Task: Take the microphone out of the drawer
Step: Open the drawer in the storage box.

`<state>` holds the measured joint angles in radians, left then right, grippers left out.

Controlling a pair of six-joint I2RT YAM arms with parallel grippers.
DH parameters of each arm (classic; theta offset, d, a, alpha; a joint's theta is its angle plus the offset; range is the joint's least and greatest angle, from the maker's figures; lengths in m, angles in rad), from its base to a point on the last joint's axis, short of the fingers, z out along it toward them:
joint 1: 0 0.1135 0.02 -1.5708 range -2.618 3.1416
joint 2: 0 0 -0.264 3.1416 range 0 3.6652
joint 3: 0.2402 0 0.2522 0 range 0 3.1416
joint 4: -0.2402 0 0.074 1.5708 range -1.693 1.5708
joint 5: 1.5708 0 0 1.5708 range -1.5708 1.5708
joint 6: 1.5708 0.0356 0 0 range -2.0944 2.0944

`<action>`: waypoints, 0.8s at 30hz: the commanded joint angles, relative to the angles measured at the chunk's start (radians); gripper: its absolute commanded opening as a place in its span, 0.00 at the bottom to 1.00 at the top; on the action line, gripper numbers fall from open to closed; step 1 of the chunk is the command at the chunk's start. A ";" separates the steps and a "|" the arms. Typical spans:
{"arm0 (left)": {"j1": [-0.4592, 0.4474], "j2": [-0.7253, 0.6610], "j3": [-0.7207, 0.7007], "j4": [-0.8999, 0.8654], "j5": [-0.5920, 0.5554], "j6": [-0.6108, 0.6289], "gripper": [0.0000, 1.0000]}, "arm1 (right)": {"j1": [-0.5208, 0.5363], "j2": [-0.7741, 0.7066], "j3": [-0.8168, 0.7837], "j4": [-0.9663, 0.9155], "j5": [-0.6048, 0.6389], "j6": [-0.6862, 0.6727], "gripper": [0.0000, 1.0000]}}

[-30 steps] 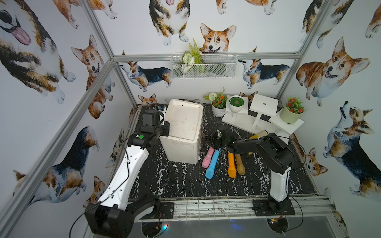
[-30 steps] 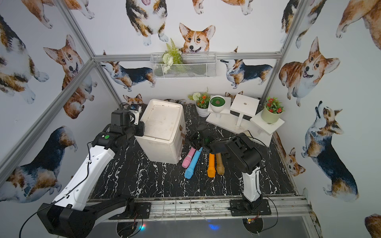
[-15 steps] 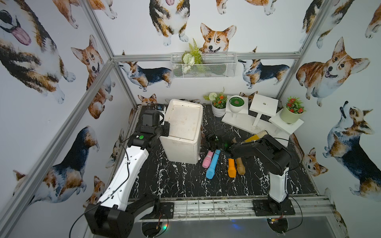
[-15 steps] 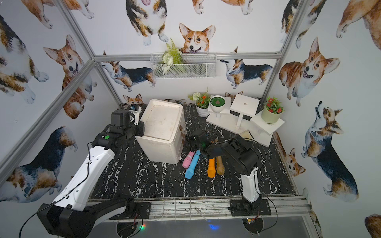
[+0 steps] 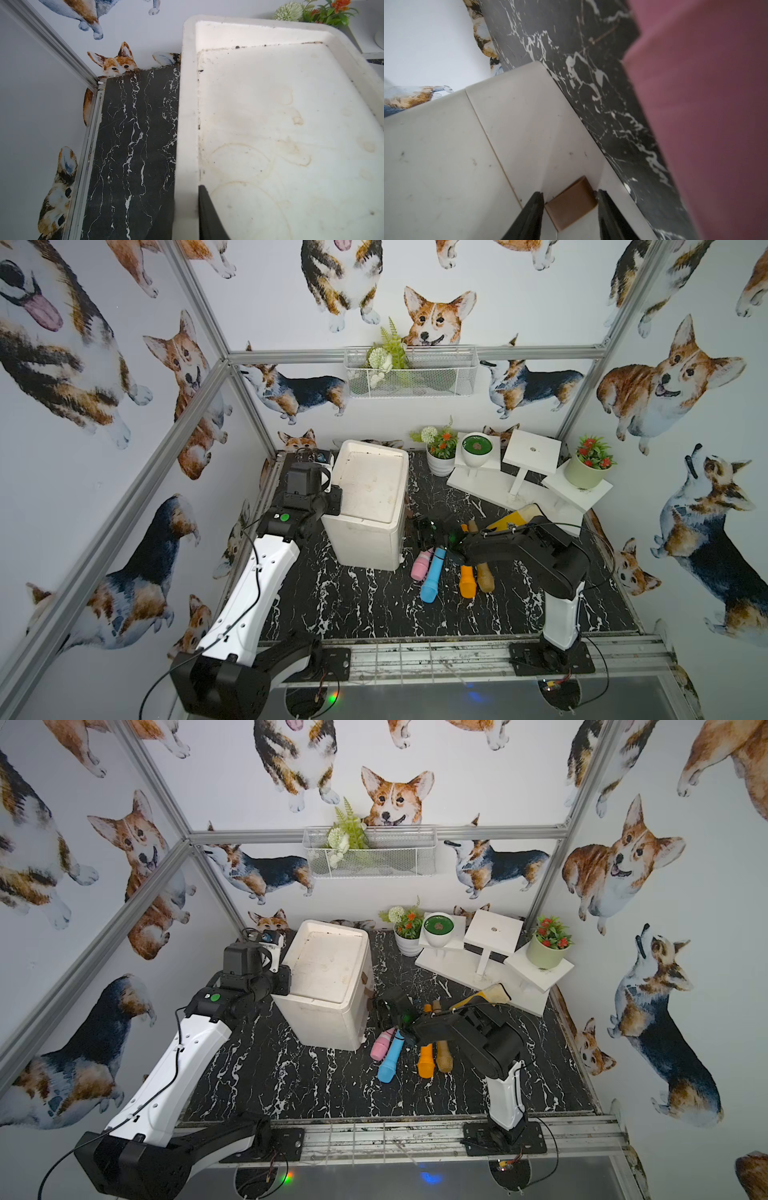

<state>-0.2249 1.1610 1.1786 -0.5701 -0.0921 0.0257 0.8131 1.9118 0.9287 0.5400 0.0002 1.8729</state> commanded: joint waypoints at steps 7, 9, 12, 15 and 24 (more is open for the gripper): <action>-0.001 -0.003 -0.009 -0.109 0.018 0.034 0.00 | 0.005 0.043 0.017 -0.010 0.010 0.046 0.44; -0.001 -0.007 -0.011 -0.111 0.017 0.035 0.00 | 0.006 0.059 0.013 0.026 0.022 0.060 0.44; -0.001 -0.014 -0.017 -0.110 0.014 0.037 0.00 | 0.005 0.086 0.010 0.108 0.036 0.073 0.42; 0.001 -0.014 -0.022 -0.108 0.015 0.037 0.00 | 0.009 0.105 0.022 0.146 0.024 0.080 0.38; 0.005 -0.011 -0.022 -0.105 0.013 0.041 0.00 | 0.021 0.101 -0.017 0.162 0.061 0.103 0.03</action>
<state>-0.2226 1.1450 1.1629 -0.5659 -0.0956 0.0139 0.8265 2.0075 0.9264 0.7425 0.0799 1.9484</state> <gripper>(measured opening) 0.199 0.060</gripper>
